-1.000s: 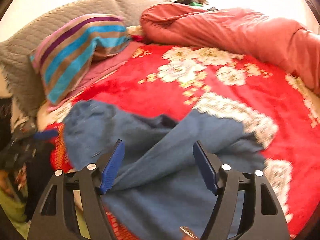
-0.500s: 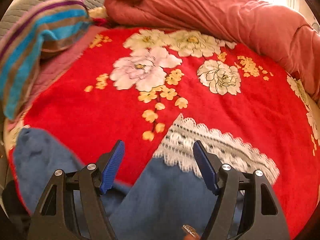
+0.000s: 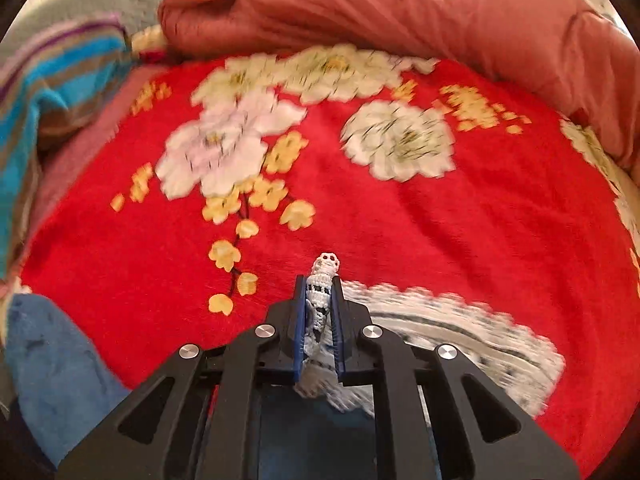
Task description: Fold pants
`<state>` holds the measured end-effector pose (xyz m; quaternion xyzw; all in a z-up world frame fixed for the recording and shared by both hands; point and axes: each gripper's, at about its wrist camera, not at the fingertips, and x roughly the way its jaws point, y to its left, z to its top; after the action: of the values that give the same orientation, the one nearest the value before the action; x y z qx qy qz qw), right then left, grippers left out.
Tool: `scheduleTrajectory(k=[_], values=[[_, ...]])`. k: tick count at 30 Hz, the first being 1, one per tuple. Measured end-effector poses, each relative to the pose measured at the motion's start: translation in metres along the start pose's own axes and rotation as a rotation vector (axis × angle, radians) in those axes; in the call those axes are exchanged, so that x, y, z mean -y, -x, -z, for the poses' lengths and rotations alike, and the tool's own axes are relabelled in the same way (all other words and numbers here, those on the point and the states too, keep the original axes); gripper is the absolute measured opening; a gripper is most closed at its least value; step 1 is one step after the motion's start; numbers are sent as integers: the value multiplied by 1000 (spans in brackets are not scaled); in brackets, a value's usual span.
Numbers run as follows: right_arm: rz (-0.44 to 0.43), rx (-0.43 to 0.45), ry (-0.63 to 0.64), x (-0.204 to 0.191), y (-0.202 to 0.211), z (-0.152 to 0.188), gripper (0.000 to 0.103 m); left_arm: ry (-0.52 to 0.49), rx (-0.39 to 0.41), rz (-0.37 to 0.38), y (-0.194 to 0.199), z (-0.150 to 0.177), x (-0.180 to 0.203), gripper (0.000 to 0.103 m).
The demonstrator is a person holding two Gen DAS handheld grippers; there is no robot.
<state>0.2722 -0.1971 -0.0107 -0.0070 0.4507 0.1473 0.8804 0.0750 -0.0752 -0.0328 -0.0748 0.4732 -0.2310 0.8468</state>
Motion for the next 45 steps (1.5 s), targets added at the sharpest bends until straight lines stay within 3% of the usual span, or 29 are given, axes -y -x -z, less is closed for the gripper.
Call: scheduleTrajectory(k=[8,14,20,29,36,42,45], values=[[-10,101,-102,52,84,34,10,-22,24,-43,8,3,6,2],[-15,127,-155,81,145,75,10,-84,51,-81,22,3,18,0],[-23,110,-183,85,192,134,10,-147,62,-113,34,6,28,0],[-32,33,-269,83,208,215,10,-196,9,-121,33,22,38,0],[-51,0,-313,84,207,242,10,-240,-19,-153,31,32,47,0],[-4,-42,-317,87,189,254,10,-230,-71,-151,18,36,43,3],[-17,-59,-321,92,187,257,18,-221,-74,-137,21,40,41,8]])
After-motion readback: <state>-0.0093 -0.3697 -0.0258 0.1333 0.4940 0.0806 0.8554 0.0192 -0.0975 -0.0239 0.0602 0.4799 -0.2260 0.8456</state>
